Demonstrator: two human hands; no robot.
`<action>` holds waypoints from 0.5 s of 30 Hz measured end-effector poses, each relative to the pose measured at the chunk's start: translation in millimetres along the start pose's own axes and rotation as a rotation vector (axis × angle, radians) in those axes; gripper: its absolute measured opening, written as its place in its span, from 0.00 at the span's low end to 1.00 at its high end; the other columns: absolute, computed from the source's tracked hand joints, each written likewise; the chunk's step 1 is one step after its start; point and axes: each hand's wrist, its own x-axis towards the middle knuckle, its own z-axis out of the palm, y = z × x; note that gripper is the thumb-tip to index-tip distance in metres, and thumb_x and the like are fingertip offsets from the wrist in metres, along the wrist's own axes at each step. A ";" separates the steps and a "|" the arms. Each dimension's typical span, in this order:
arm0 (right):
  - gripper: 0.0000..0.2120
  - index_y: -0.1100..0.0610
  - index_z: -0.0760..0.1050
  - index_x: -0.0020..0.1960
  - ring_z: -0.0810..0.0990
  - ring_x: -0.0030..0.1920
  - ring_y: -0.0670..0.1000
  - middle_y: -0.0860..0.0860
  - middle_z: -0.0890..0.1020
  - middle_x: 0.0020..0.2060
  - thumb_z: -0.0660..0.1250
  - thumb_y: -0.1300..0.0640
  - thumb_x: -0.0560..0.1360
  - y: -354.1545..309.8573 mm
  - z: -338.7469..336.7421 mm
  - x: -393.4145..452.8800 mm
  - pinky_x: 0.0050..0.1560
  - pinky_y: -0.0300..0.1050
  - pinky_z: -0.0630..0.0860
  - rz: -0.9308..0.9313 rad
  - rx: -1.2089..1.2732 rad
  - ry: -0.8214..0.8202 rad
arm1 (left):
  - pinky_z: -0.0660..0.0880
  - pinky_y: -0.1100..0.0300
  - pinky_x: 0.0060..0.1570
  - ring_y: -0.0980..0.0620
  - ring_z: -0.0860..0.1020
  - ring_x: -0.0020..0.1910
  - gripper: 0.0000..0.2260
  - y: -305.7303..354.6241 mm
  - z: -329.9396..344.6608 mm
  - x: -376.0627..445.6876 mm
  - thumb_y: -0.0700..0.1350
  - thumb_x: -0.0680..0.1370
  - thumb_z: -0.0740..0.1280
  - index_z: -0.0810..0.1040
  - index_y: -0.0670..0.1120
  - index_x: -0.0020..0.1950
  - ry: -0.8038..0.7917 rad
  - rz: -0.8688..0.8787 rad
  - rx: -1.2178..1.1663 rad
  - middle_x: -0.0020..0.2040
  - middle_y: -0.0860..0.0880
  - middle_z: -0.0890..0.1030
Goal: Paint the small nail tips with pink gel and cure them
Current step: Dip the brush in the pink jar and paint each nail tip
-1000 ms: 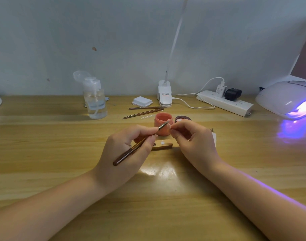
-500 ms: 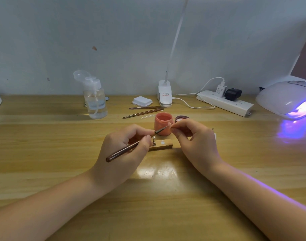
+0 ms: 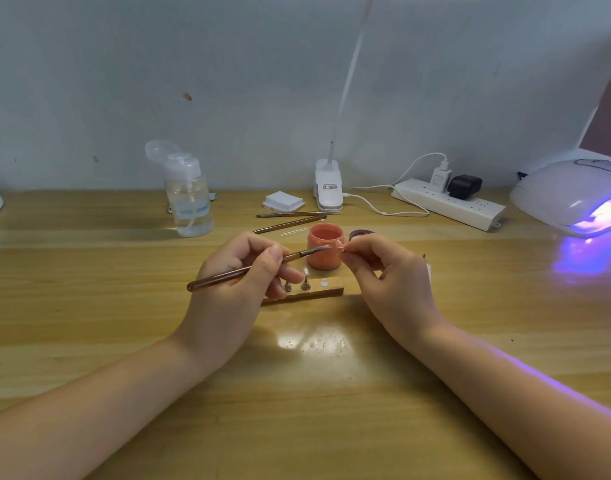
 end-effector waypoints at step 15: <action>0.06 0.58 0.83 0.48 0.79 0.44 0.43 0.45 0.82 0.40 0.71 0.66 0.73 -1.3 1.1 0.1 0.46 0.38 0.77 -0.019 -0.011 0.022 | 0.78 0.63 0.38 0.49 0.82 0.36 0.11 5.5 5.8 -1.4 0.48 0.80 0.63 0.77 0.40 0.48 -0.009 0.018 -0.043 0.41 0.46 0.85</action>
